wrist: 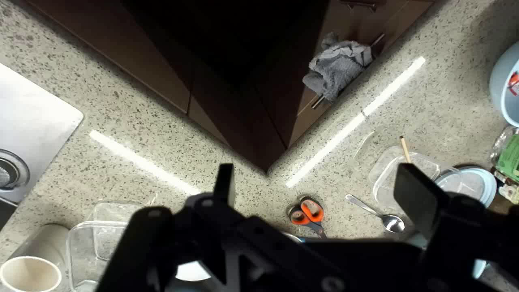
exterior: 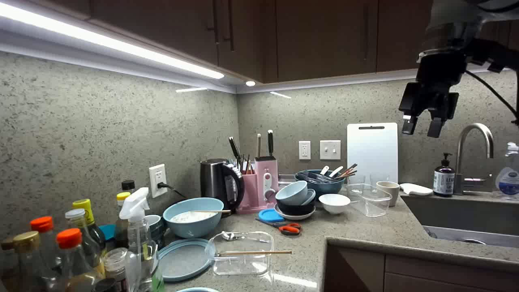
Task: Pick the chopstick in the blue bowl and put in on the counter
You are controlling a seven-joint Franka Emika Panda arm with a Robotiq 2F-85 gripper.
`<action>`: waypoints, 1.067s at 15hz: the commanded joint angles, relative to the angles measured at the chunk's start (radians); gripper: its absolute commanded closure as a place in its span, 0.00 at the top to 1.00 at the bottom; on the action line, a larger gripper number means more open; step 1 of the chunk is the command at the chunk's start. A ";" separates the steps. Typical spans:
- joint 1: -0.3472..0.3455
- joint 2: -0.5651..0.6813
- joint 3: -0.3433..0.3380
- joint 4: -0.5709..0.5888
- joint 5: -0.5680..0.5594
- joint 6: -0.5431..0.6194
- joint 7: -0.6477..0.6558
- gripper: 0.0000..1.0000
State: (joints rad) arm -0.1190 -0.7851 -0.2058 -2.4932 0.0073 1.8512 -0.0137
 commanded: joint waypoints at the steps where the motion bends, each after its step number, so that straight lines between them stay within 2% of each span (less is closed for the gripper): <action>1: -0.016 0.004 0.012 0.003 0.010 -0.003 -0.010 1.00; 9: -0.010 0.012 0.018 0.012 0.004 -0.001 -0.018 1.00; 13: 0.055 0.050 0.105 0.042 -0.031 -0.001 -0.058 1.00; 16: 0.125 0.106 0.207 0.063 -0.036 0.019 -0.038 1.00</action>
State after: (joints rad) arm -0.0438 -0.7515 -0.0789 -2.4647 -0.0090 1.8546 -0.0383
